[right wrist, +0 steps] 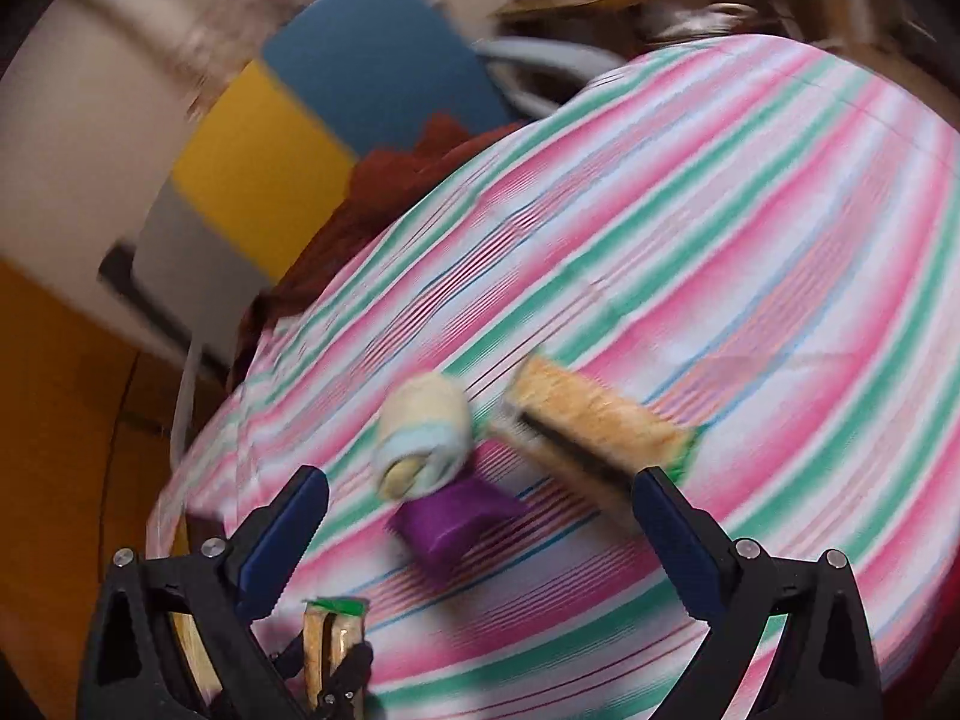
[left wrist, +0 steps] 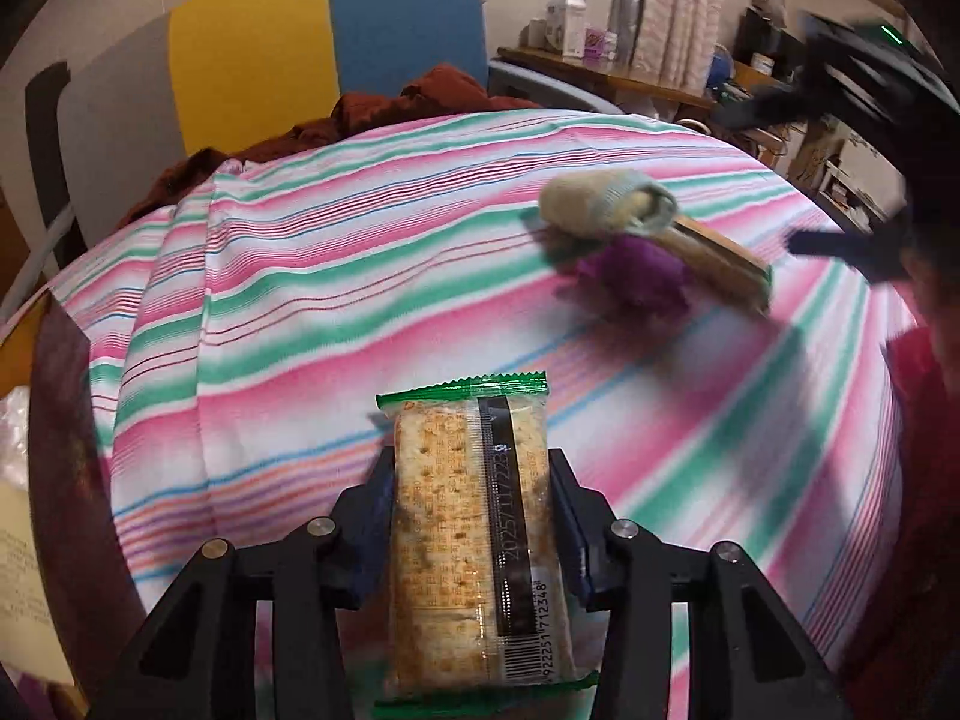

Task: Organize objects
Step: 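Grasp the purple packet with the right tool while the left tool holds the cracker packet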

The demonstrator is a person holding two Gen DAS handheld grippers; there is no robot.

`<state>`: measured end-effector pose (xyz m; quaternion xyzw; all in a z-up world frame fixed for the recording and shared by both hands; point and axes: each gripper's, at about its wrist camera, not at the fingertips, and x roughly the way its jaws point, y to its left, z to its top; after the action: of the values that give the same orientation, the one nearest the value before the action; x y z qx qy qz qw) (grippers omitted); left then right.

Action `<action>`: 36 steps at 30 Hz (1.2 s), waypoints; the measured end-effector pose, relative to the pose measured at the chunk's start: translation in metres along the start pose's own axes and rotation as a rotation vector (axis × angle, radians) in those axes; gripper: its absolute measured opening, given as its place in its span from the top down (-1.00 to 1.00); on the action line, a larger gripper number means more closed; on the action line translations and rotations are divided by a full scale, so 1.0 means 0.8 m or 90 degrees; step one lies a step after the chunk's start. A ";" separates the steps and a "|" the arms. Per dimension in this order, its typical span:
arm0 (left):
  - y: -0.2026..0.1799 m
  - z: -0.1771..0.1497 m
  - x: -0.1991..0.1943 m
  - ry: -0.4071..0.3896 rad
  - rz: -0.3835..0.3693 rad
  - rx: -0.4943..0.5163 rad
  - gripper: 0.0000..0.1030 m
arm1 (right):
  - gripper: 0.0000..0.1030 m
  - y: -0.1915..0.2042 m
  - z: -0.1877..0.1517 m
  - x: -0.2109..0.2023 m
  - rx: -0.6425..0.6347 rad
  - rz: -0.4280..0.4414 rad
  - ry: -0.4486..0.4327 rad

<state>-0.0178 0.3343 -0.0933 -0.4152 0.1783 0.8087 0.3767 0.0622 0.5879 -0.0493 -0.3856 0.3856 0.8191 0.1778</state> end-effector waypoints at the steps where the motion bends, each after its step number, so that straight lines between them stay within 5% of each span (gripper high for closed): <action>1: -0.001 -0.005 -0.002 -0.010 0.001 0.006 0.09 | -0.88 0.007 -0.004 0.009 -0.018 -0.003 0.023; 4: -0.001 -0.009 -0.004 -0.026 -0.001 0.010 0.09 | -0.51 0.017 -0.016 0.033 -0.031 0.019 0.096; 9: 0.003 -0.010 -0.004 -0.033 -0.012 0.001 0.09 | -0.51 0.018 -0.016 0.061 0.007 0.030 0.129; 17: 0.004 -0.014 -0.005 -0.044 -0.022 -0.004 0.09 | -0.48 0.027 0.002 0.093 -0.025 -0.054 0.113; 20: 0.003 -0.016 -0.006 -0.046 -0.022 -0.002 0.09 | -0.07 0.036 -0.001 0.095 -0.084 -0.111 0.109; 26: -0.002 -0.018 -0.007 -0.048 -0.016 0.004 0.08 | 0.10 0.053 -0.024 0.094 -0.179 -0.152 0.140; 36: 0.005 -0.016 -0.005 -0.049 -0.026 -0.004 0.09 | 0.22 0.054 -0.050 0.074 -0.189 -0.149 0.200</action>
<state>-0.0125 0.3218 -0.0981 -0.3886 0.1525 0.8167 0.3984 0.0193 0.5292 -0.0897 -0.5720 0.2368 0.7707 0.1510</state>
